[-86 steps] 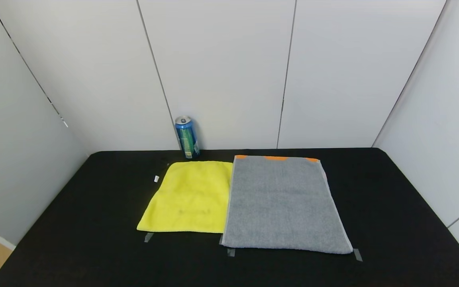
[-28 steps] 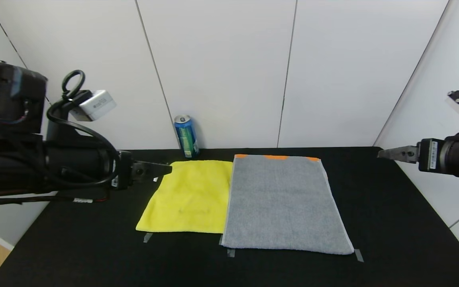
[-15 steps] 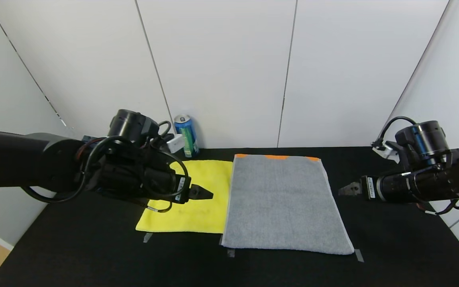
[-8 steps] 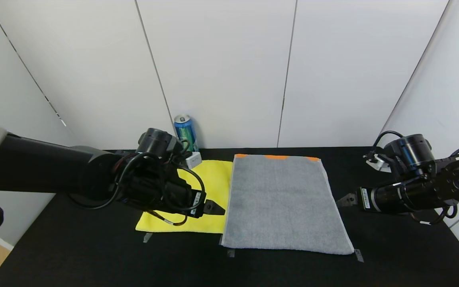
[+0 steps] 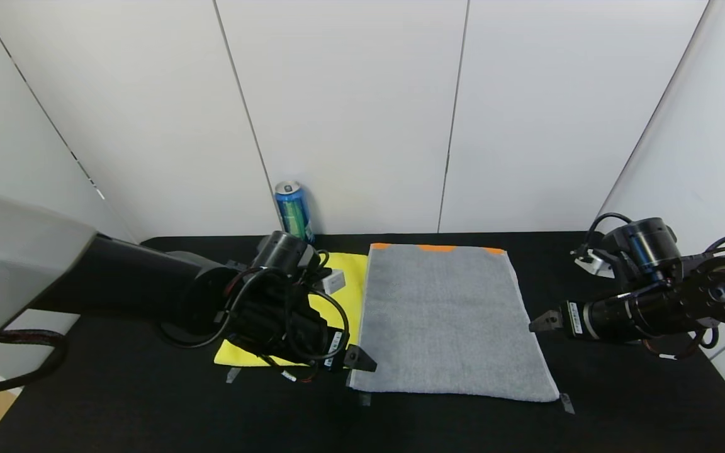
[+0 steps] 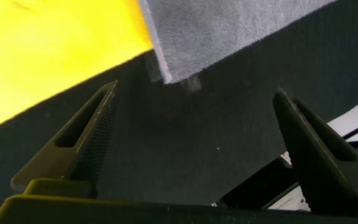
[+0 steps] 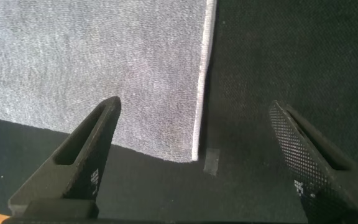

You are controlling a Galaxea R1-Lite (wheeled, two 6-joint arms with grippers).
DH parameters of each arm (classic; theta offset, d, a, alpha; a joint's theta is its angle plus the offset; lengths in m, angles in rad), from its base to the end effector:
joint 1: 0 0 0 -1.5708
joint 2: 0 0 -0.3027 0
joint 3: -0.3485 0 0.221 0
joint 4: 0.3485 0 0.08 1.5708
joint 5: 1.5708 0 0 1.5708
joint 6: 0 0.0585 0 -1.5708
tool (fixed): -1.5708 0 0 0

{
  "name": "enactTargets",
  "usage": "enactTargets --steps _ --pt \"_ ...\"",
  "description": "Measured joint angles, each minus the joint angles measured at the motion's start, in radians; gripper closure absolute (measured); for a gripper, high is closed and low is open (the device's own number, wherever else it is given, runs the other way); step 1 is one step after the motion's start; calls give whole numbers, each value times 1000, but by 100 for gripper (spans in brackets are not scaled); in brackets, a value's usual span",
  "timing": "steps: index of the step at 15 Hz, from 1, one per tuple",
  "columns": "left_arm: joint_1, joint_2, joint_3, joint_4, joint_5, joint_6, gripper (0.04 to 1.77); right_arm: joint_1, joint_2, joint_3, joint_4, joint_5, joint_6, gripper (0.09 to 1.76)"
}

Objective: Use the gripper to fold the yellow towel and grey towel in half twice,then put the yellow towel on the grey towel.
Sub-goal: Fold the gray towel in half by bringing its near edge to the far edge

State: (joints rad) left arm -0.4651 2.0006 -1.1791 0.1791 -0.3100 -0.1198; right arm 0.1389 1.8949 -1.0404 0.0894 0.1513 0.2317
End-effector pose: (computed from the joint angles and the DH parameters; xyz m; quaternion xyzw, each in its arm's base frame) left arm 0.3460 -0.1936 0.0602 -0.0115 0.4972 -0.3024 0.8131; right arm 0.3658 0.0600 0.0682 0.1047 0.4665 0.0754 0.8751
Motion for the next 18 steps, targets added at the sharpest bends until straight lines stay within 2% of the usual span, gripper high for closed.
enactTargets --steps 9,12,18 --pt "-37 92 -6 -11 -10 -2 9 3 8 -3 -1 0 0 14" --pt "-41 108 -11 -12 -34 -3 9 3 11 -3 -1 0 0 14" --pt "-45 140 -23 -59 -34 -2 9 2 12 -3 -1 0 0 14"
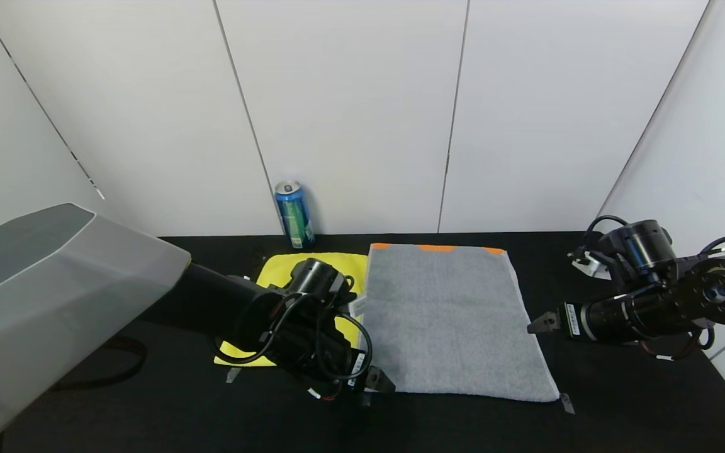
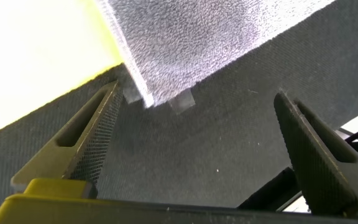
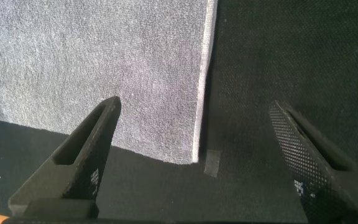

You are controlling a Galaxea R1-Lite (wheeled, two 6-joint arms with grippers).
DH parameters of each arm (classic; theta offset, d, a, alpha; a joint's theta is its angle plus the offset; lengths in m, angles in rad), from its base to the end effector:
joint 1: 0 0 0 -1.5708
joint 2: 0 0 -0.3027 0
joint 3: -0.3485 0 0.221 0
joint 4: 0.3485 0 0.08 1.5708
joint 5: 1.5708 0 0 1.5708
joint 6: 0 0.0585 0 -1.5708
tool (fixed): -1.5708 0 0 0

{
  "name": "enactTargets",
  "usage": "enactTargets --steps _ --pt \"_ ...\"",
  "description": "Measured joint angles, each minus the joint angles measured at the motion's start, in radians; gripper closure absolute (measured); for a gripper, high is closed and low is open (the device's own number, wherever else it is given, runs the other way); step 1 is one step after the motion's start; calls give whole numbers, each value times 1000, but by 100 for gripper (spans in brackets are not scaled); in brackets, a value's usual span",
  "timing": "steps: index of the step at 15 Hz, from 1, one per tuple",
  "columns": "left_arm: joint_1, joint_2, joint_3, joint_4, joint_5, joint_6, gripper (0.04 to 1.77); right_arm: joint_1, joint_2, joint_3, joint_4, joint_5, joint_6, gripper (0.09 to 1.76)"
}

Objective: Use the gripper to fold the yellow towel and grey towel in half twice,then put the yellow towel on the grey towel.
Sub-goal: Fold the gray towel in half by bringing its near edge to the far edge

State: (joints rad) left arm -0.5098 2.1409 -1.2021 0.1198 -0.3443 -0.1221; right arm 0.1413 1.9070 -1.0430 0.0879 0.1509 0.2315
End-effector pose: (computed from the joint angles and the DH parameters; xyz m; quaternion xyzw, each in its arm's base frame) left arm 0.3510 -0.2189 0.0141 -0.0063 0.5241 -0.3261 0.7867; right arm 0.3672 0.0611 0.0645 0.1037 0.4701 0.0756 0.8732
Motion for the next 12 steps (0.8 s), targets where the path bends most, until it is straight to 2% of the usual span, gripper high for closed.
enactTargets --steps 12 --pt "-11 27 -24 -35 -6 -11 9 1 3 -1 0 0 0 14"
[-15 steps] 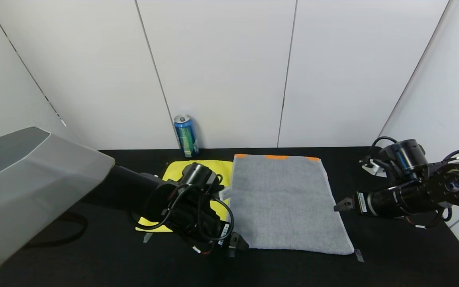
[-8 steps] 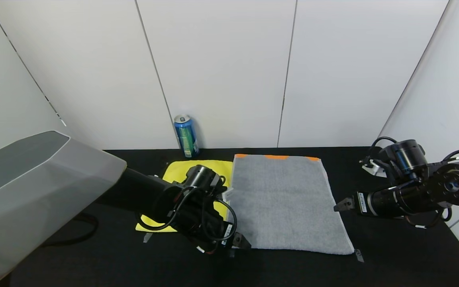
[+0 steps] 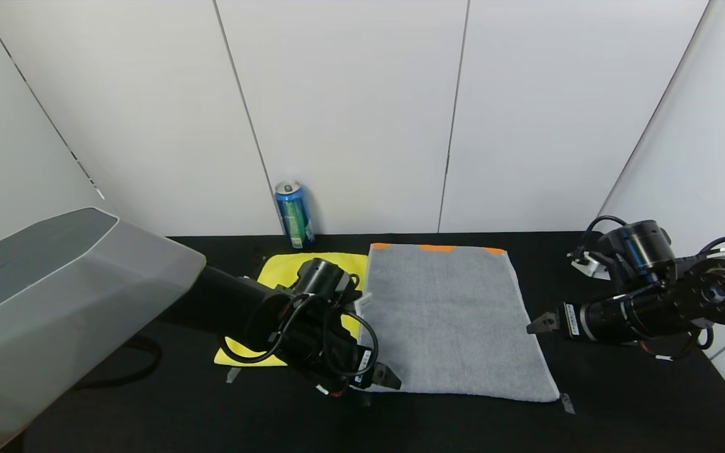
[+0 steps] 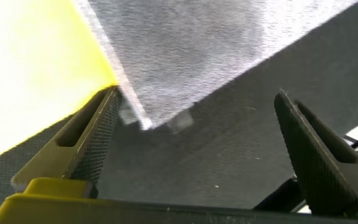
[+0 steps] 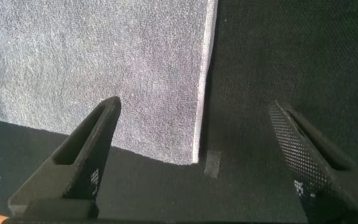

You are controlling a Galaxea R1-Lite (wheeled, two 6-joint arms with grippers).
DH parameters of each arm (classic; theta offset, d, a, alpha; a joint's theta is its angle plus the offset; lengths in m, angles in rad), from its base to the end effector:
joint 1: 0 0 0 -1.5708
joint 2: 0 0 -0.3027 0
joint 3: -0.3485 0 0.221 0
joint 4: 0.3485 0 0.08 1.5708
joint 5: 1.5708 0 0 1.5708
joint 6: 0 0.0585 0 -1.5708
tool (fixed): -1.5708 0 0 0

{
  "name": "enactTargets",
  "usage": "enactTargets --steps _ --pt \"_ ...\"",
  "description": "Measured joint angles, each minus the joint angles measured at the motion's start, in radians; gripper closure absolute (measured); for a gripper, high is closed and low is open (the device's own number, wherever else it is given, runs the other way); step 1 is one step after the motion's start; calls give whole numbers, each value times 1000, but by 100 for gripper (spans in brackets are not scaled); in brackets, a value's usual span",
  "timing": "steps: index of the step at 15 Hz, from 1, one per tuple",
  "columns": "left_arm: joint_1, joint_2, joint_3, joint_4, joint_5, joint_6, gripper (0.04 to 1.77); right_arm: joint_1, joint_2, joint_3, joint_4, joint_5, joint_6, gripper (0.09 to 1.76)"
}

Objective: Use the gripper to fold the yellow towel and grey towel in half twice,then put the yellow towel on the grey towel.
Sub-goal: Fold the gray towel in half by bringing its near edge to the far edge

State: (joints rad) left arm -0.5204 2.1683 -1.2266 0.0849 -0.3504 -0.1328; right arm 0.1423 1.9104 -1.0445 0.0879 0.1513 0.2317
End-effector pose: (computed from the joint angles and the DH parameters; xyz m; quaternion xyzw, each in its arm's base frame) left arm 0.3574 -0.2279 0.0113 -0.0108 0.5126 -0.3341 0.7909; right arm 0.3676 0.0616 0.0637 0.1036 0.4710 0.0760 0.8727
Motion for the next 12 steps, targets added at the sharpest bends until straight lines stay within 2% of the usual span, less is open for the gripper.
enactTargets --steps 3,11,12 --pt "-8 -4 0 -2 -33 -9 9 0 0 0 0 0 0 14" --pt "-9 -3 4 -16 -35 -8 9 0 6 0 0 -1 0 14" --pt "-8 -3 5 -17 -35 -8 20 0 7 0 0 -1 0 14"
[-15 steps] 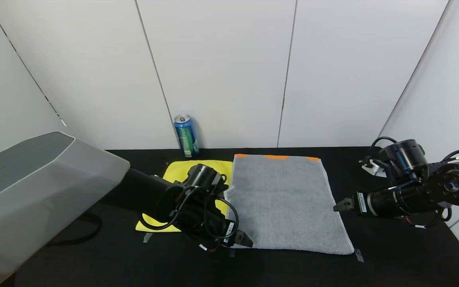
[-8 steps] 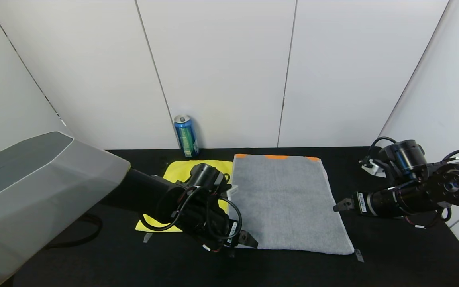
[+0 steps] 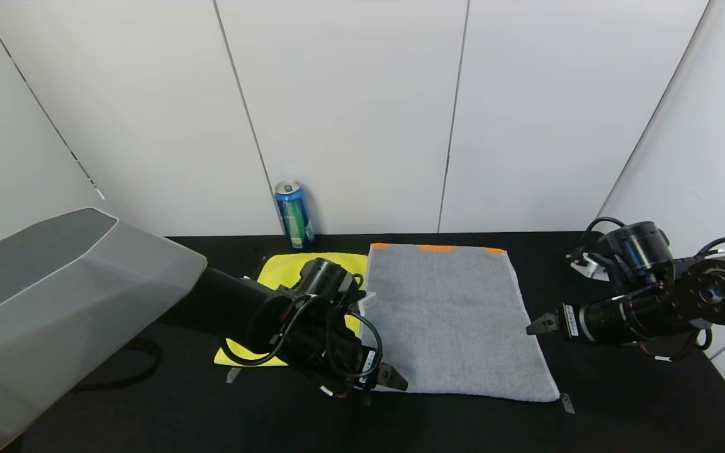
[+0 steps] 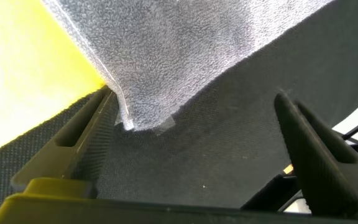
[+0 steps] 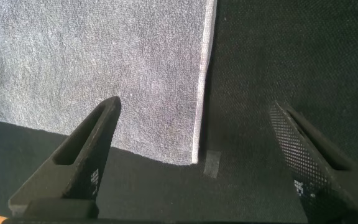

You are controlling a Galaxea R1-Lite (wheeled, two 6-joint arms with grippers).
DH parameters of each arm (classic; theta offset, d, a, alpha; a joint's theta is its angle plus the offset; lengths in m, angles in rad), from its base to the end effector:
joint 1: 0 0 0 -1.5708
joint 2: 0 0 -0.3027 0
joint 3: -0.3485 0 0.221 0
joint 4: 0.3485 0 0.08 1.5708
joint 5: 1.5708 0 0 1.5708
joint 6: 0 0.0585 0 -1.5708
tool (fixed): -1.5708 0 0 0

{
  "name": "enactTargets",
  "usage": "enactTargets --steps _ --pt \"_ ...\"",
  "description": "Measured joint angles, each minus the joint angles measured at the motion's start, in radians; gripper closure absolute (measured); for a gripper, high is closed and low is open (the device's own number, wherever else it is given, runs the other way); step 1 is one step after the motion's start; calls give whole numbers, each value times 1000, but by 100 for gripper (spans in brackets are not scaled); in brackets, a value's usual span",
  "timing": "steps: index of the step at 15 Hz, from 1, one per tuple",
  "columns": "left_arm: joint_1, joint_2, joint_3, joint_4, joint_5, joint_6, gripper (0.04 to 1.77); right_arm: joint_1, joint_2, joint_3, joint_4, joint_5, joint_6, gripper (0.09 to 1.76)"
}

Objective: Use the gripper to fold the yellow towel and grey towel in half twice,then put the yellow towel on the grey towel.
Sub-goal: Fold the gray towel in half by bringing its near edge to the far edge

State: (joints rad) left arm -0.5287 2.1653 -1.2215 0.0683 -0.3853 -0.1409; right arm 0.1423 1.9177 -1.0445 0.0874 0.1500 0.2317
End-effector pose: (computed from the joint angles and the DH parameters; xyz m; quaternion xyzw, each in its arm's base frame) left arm 0.3547 -0.2327 0.0130 -0.0206 0.5094 -0.3510 0.7854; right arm 0.3682 0.0616 0.0610 0.1032 0.4739 0.0749 0.8713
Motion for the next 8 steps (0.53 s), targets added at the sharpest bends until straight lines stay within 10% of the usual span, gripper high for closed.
enactTargets --steps 6,8 --pt "2 5 -1 -1 2 1 101 0 4 -2 0 0 0 14" --pt "4 5 -2 -2 2 1 168 0 4 -1 0 0 1 14"
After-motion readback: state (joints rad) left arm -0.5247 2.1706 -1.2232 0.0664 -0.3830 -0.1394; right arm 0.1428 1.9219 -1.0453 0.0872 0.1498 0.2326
